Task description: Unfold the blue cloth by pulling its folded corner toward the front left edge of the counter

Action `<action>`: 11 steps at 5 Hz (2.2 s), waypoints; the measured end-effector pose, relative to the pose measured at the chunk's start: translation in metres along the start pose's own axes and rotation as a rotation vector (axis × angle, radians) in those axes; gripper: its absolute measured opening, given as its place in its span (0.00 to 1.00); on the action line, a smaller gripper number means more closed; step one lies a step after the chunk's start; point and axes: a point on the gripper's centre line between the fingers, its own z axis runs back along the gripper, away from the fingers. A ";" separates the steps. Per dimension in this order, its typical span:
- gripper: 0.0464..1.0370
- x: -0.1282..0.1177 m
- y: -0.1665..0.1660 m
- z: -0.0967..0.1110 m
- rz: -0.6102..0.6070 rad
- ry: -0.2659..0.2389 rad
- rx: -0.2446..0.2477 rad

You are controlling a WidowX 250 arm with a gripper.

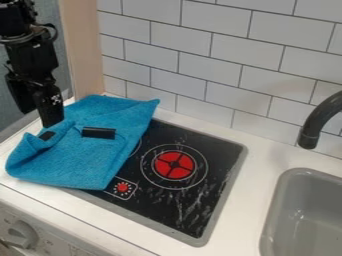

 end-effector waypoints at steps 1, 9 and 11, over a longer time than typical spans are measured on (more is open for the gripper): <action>0.96 -0.002 -0.003 -0.007 -0.007 0.016 -0.019; 0.96 0.060 -0.062 -0.039 -1.032 0.041 -0.088; 0.58 0.060 -0.059 -0.046 -1.005 0.062 -0.076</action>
